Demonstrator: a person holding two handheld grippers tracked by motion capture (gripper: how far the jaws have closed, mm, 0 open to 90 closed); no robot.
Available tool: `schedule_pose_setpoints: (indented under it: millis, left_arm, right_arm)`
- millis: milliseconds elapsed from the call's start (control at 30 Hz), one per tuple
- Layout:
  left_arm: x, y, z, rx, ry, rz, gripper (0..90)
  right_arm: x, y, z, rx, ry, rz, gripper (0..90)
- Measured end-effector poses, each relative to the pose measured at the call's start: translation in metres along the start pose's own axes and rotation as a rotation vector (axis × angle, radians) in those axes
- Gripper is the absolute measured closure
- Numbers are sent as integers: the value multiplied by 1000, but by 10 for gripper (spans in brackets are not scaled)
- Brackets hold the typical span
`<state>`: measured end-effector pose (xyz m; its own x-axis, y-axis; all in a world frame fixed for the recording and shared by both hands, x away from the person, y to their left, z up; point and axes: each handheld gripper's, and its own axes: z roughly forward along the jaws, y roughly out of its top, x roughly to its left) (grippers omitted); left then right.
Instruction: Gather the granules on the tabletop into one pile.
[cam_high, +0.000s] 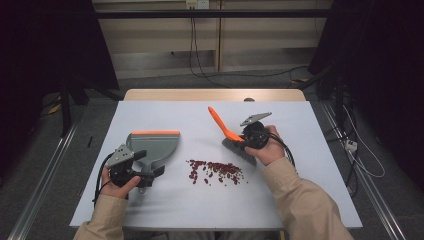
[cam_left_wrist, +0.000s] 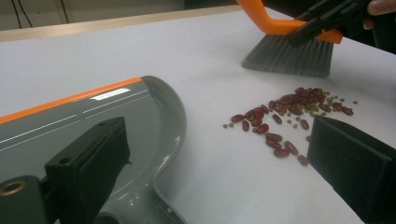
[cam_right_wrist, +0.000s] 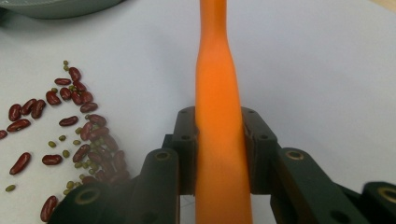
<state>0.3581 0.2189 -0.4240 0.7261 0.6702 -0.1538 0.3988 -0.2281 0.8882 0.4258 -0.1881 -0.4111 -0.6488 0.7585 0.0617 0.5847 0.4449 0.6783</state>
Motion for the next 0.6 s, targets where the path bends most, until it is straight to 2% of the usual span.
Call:
schedule_pose_setpoints:
  millis: [67,267,433,600]
  left_arm:
    - [0,0,0,0,0,0,53]
    - [-1,1,0,-6,1,0,53]
    - [0,1,0,-5,1,-2,53]
    - [-1,0,0,-5,1,-1,53]
  right_arm:
    - [1,0,-1,11,-14,14,711]
    - [0,-1,-1,-12,-18,84,713]
    - [1,2,-7,-101,-6,152,713]
    - [9,7,-15,-190,28,253,713]
